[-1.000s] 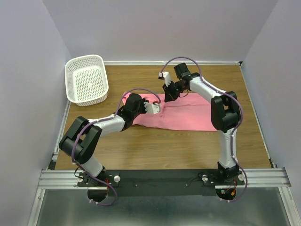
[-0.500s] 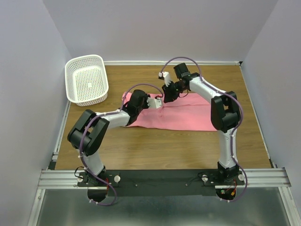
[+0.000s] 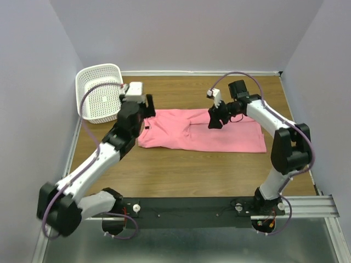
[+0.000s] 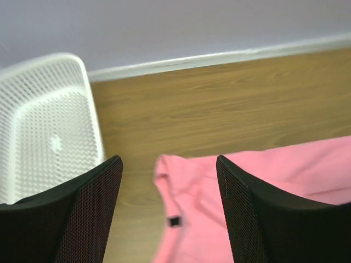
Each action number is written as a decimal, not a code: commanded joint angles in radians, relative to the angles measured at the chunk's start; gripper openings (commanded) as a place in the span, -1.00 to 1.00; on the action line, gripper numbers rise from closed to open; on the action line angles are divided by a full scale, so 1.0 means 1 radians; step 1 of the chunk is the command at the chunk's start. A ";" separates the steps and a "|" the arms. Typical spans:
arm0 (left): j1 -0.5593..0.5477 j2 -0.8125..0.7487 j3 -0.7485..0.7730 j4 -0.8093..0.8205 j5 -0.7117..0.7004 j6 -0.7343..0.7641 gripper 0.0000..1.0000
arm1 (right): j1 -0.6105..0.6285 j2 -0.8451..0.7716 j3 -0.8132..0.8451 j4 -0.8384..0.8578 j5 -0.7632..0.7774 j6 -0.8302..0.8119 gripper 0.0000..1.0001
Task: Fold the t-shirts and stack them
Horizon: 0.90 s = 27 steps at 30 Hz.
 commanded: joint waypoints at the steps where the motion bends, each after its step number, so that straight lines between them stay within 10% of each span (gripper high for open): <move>1: 0.016 -0.168 -0.254 -0.186 0.126 -0.691 0.54 | -0.051 -0.168 -0.139 0.032 -0.022 -0.048 0.25; 8: 0.031 -0.286 -0.569 -0.133 0.083 -1.132 0.43 | -0.171 -0.346 -0.308 0.051 -0.039 -0.010 0.31; 20: 0.133 0.053 -0.449 -0.145 0.103 -1.208 0.39 | -0.182 -0.406 -0.360 0.051 -0.040 0.013 0.32; 24: 0.146 0.076 -0.423 -0.163 0.095 -1.198 0.13 | -0.183 -0.425 -0.368 0.051 -0.035 0.013 0.32; 27: 0.172 0.036 -0.428 -0.191 0.062 -1.177 -0.42 | -0.185 -0.451 -0.380 0.049 -0.014 0.005 0.32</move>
